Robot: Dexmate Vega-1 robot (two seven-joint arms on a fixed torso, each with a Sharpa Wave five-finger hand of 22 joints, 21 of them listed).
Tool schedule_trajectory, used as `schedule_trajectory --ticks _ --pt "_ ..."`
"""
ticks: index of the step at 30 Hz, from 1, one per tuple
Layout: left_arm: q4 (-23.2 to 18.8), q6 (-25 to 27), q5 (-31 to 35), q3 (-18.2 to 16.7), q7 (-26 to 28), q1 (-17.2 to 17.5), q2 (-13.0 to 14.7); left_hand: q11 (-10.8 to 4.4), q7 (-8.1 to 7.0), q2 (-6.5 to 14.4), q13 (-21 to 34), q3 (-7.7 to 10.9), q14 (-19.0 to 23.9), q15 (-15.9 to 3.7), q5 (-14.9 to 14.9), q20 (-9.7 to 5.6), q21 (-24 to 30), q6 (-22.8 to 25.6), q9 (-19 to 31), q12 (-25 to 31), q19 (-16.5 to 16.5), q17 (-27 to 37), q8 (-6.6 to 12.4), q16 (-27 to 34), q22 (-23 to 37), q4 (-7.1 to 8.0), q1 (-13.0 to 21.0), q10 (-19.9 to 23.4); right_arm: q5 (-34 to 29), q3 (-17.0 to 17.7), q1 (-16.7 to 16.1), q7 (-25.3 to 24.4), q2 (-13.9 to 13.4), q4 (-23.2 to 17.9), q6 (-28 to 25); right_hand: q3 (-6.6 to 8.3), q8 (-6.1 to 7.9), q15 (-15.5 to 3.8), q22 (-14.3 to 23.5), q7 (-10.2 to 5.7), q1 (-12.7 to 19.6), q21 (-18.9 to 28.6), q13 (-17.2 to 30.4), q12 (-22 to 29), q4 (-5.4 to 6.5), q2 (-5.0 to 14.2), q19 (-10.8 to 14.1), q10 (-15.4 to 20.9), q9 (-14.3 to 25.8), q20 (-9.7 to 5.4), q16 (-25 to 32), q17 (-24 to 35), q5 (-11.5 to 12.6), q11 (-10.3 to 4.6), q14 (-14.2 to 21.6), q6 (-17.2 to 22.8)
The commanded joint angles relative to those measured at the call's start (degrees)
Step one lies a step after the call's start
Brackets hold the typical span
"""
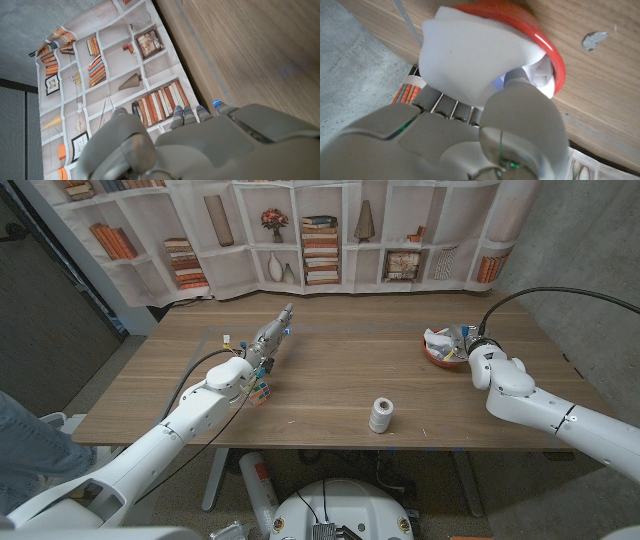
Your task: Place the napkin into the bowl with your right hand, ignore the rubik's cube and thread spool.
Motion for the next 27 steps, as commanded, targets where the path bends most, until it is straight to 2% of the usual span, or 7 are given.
schedule_trajectory --ticks 1,6,8,10,27 --pt "0.64 0.58 0.15 0.45 -0.45 -0.57 -0.30 -0.29 -0.03 0.33 0.10 -0.52 -1.08 0.20 -0.04 0.37 0.44 0.48 0.13 -0.08 -8.64 0.21 0.08 -0.05 0.25 0.10 0.19 -0.25 -1.12 -0.12 0.13 1.76 -0.68 -1.10 -0.85 -0.72 -0.11 -2.73 -0.06 -0.88 -0.73 -0.48 0.21 -0.14 -0.02 -0.43 -0.69 -2.04 0.07 -2.32 0.32 -0.01 0.80 0.39 -1.45 -3.05" --pt "1.40 0.56 0.11 0.71 -0.85 -1.01 -0.65 -0.22 0.05 0.35 0.10 -0.57 -1.08 0.19 -0.05 0.46 0.42 0.52 0.13 -0.10 -8.70 0.21 0.09 -0.05 0.25 0.10 0.20 -0.30 -1.51 0.01 0.11 2.16 -0.82 -1.48 -1.32 -1.21 -0.03 -1.99 -0.18 -0.50 -1.27 -0.95 0.23 -0.10 0.03 -0.92 -1.21 -3.81 0.08 -1.72 0.23 -0.03 1.22 0.54 -2.89 -5.36" --pt "1.65 0.50 0.19 0.83 -1.00 -1.18 -0.74 -0.18 0.05 0.37 0.10 -0.60 -1.12 0.20 -0.05 0.47 0.42 0.55 0.13 -0.09 -8.70 0.21 0.10 -0.07 0.25 0.10 0.21 -0.29 -1.66 0.15 0.01 2.17 -0.94 -1.73 -1.56 -1.34 -0.02 -1.77 -0.21 -0.52 -1.43 -1.10 0.23 -0.17 0.06 -1.00 -1.37 -4.50 0.08 -1.55 0.35 -0.02 1.35 1.09 -2.98 -5.97" --pt "1.85 0.46 0.19 0.89 -1.11 -1.32 -0.84 -0.16 0.08 0.38 0.10 -0.62 -1.10 0.19 -0.05 0.49 0.41 0.56 0.13 -0.10 -8.75 0.22 0.10 -0.06 0.25 0.10 0.21 -0.32 -1.78 0.35 -0.15 2.08 -1.03 -2.04 -1.88 -1.41 0.07 -1.71 -0.22 -0.47 -1.52 -1.17 0.23 -0.17 0.08 -1.06 -1.44 -4.81 0.08 -1.47 0.40 -0.02 1.43 0.76 -3.01 -6.10" --pt "2.95 -0.09 0.15 1.06 -1.58 -1.80 -1.39 -0.21 0.13 0.47 0.10 -0.81 -1.13 0.21 -0.05 0.53 0.40 0.63 0.13 -0.08 -8.81 0.22 0.10 -0.07 0.25 0.10 0.26 -0.27 -2.73 0.92 -0.29 3.21 -1.89 -3.51 -2.91 -1.77 0.50 -1.27 -0.27 -0.48 -2.20 -1.57 0.24 0.19 0.34 -1.08 -1.80 -5.38 0.08 -1.02 0.59 0.00 1.82 1.05 -3.46 -6.42"
